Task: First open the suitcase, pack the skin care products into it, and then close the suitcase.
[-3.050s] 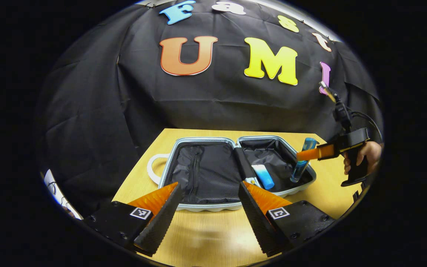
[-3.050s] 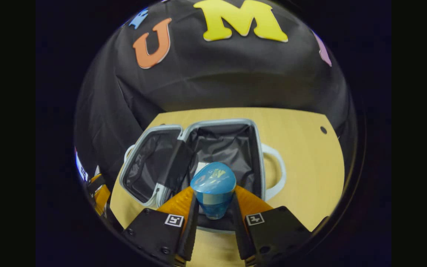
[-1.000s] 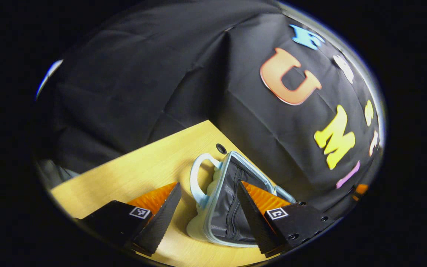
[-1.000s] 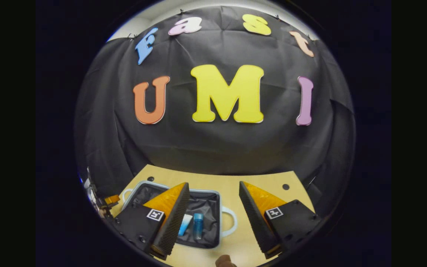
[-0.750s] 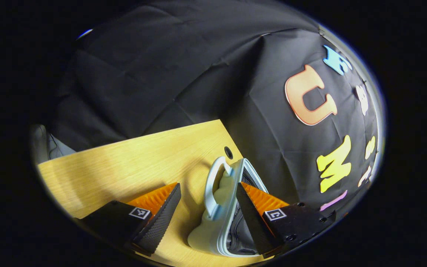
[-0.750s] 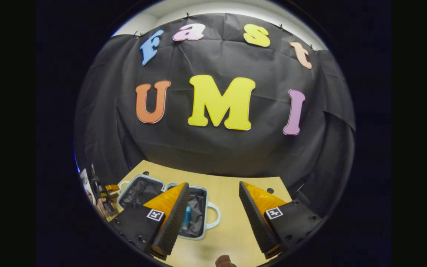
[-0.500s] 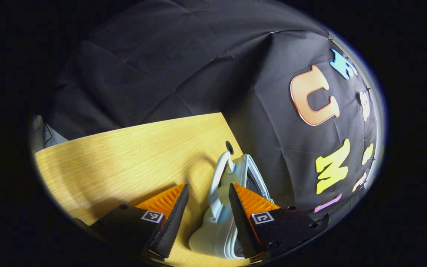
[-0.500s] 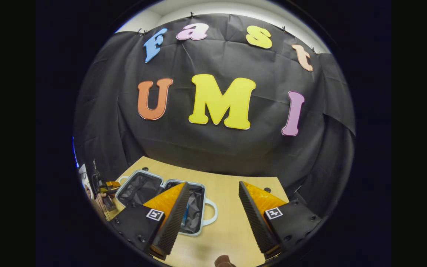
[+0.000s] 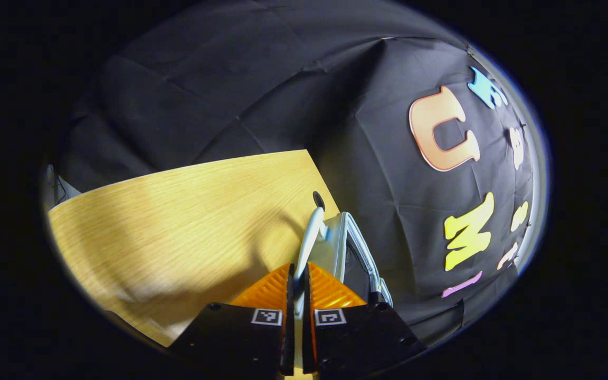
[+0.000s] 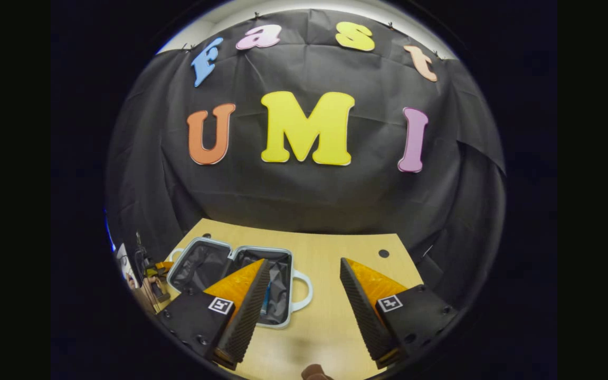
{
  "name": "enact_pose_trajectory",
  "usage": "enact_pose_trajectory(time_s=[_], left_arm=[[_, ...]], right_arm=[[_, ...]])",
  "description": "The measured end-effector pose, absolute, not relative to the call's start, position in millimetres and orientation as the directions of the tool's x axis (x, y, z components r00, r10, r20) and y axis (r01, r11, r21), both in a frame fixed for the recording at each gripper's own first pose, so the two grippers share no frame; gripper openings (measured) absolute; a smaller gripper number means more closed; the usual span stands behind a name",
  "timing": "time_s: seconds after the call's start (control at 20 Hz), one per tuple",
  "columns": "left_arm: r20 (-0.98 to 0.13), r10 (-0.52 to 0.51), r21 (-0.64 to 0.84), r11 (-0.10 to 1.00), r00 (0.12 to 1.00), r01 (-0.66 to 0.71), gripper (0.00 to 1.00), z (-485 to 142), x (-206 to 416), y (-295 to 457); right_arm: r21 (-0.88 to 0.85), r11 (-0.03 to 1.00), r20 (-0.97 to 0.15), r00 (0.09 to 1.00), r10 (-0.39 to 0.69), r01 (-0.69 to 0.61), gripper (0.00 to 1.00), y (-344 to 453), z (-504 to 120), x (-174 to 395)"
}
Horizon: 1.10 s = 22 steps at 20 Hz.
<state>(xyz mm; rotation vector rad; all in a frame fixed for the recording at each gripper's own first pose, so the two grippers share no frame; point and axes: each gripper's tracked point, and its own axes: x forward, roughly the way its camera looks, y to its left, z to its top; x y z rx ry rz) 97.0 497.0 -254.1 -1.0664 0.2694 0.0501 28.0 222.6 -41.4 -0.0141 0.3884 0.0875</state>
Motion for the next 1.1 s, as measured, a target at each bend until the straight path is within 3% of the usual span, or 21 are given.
enact_pose_trajectory(time_s=[0.3,0.5,0.8,1.1], left_arm=[[-0.234,-0.038,-0.776,0.61,0.971,-0.163,0.0,-216,88,493],[-0.206,0.022,-0.672,0.723,0.978,-0.158,0.03,-160,81,478],[-0.139,0.078,-0.403,0.906,0.987,-0.128,0.03,-73,85,402],[-0.103,0.058,-0.217,0.973,0.993,-0.079,0.03,-31,79,319]], right_arm=[[0.022,0.999,-0.332,0.943,0.041,-0.035,0.81,193,-26,28],[0.033,0.999,-0.262,0.965,0.028,-0.02,0.8,167,-3,29],[0.059,0.998,-0.198,0.98,0.026,-0.015,0.8,116,16,23],[0.084,0.996,-0.17,0.985,0.03,-0.015,0.81,57,20,27]])
